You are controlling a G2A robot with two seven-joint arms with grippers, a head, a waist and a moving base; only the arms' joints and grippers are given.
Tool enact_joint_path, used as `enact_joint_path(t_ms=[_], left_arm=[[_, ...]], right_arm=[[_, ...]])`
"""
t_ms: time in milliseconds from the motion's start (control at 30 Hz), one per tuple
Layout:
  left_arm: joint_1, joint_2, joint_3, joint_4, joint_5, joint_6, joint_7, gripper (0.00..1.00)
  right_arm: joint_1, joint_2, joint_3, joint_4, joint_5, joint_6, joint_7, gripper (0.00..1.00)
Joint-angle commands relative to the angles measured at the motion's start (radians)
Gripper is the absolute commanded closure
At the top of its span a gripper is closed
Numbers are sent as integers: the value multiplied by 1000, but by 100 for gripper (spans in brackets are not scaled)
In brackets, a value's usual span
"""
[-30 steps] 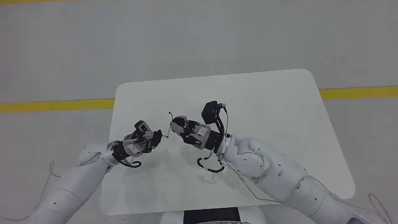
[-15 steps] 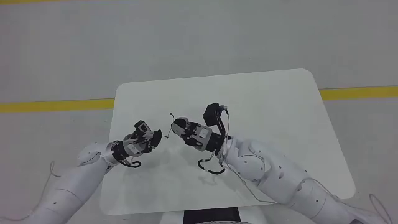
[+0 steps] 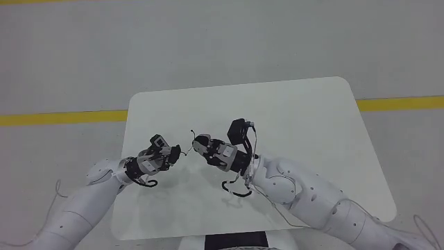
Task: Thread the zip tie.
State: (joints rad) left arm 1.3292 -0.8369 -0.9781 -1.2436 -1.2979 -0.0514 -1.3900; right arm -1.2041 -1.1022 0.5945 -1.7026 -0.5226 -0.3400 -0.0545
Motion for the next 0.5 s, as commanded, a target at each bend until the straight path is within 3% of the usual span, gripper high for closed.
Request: enact_joint_path(t_ms=[0, 467], left_arm=[[0, 0, 0, 0, 0, 0, 0, 100], [0, 0, 0, 0, 0, 0, 0, 100]], right_arm=[[1, 4, -3, 2, 2, 0, -5, 100], [18, 24, -34, 6, 16, 0, -26, 100]])
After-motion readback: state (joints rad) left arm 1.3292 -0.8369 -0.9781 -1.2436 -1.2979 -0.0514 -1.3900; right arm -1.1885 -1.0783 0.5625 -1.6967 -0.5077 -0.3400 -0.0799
